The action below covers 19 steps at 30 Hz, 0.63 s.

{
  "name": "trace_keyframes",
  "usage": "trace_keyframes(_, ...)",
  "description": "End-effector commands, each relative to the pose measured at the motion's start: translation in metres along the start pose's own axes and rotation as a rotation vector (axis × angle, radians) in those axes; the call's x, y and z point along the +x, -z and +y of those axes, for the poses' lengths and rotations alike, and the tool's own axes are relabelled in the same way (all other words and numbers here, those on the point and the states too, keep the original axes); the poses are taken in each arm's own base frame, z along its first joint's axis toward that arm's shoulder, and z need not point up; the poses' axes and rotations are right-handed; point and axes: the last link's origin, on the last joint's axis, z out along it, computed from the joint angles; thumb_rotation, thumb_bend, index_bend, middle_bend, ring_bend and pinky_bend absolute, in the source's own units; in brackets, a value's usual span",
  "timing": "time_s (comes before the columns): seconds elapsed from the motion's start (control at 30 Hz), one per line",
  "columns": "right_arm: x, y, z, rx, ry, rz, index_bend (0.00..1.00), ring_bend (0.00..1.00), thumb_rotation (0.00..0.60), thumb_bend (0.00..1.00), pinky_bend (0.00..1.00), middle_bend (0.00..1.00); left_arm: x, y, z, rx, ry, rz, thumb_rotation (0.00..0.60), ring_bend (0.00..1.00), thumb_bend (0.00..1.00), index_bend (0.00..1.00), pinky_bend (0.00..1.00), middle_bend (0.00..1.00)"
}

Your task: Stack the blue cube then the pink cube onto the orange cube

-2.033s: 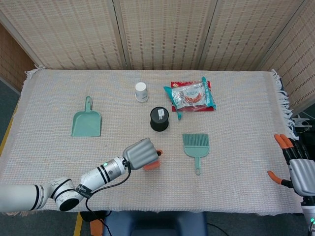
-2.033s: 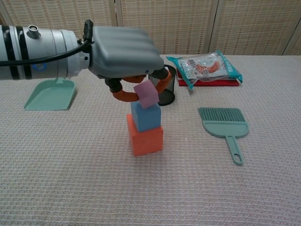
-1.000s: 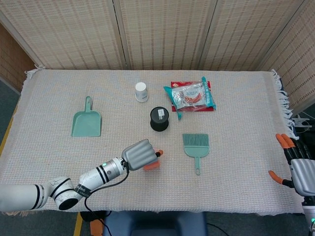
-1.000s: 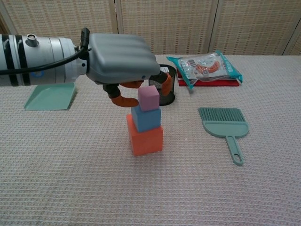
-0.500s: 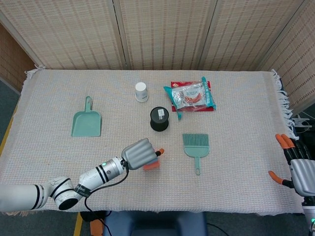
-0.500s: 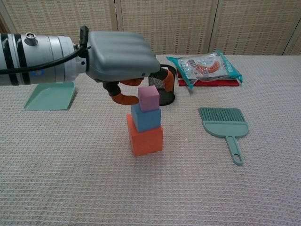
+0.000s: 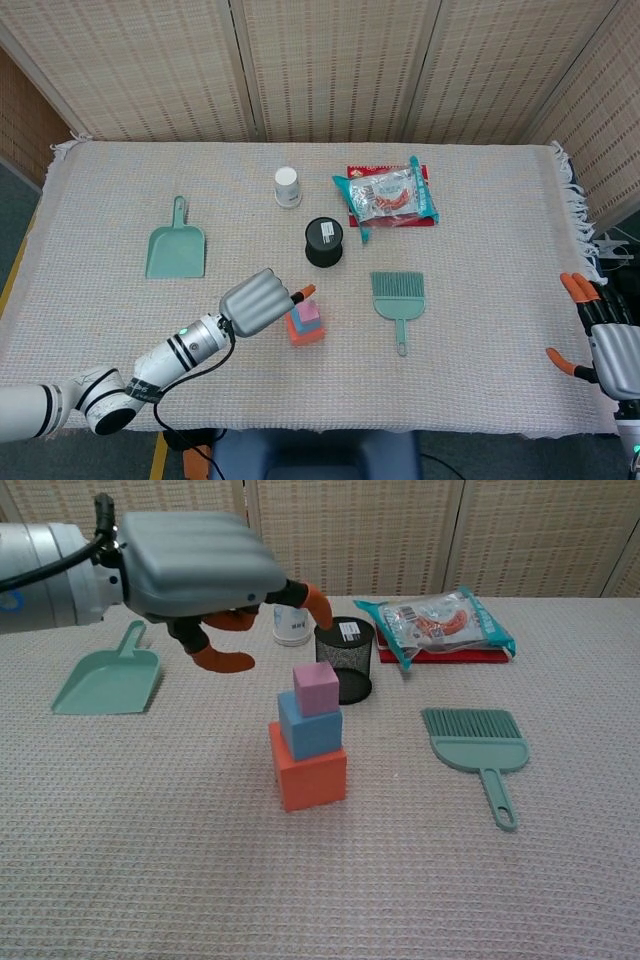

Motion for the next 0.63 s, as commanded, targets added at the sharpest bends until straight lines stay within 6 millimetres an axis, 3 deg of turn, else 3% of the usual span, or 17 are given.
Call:
trace_keyframes(0.03,-0.001,0.000,0.000,0.001,0.002,-0.002,0.00,0.00,0.600,0.09,0.00,0.00,-0.007,0.062,-0.029,0.171,0.213,0.020,0.600,1.00,0.37,0.16,1.00,1.00)
trace_keyframes(0.07,-0.001,0.000,-0.001,0.002,0.004,-0.004,0.00,0.00,0.600,0.09,0.00,0.00,-0.015,0.087,-0.038,0.245,0.288,0.030,0.600,1.00,0.37,0.15,1.00,0.97)
trace_keyframes(0.13,-0.003,0.000,-0.002,0.003,0.011,-0.007,0.00,0.00,0.600,0.09,0.00,0.00,-0.032,0.130,-0.047,0.362,0.418,0.032,0.600,0.91,0.37,0.15,0.99,0.80)
trace_keyframes(0.17,-0.004,0.000,-0.003,0.004,0.016,-0.010,0.00,0.00,0.600,0.09,0.00,0.00,-0.043,0.160,-0.051,0.444,0.502,0.038,0.600,0.78,0.37,0.15,0.95,0.65)
trace_keyframes(0.23,-0.007,-0.001,-0.004,0.001,0.026,-0.017,0.00,0.00,0.600,0.09,0.00,0.00,-0.062,0.204,-0.055,0.566,0.597,0.058,0.600,0.47,0.37,0.15,0.73,0.38)
trace_keyframes(0.3,-0.010,-0.003,-0.005,-0.006,0.036,-0.022,0.00,0.00,0.600,0.09,0.00,0.00,-0.084,0.247,-0.057,0.710,0.649,0.093,0.600,0.25,0.37,0.15,0.49,0.23)
trace_keyframes(0.37,-0.011,-0.004,-0.004,-0.024,0.045,-0.016,0.00,0.00,0.600,0.09,0.00,0.00,-0.101,0.279,-0.058,0.842,0.642,0.109,0.600,0.14,0.36,0.15,0.34,0.16)
trace_keyframes(0.47,-0.012,-0.005,-0.005,-0.037,0.054,-0.009,0.00,0.00,0.600,0.09,0.00,0.00,-0.110,0.303,-0.059,0.930,0.604,0.075,0.600,0.09,0.37,0.14,0.25,0.11)
trace_keyframes(0.63,-0.013,-0.002,-0.008,-0.028,0.059,-0.004,0.00,0.00,0.600,0.10,0.00,0.00,-0.103,0.308,-0.056,0.902,0.651,0.117,0.600,0.07,0.37,0.12,0.23,0.08)
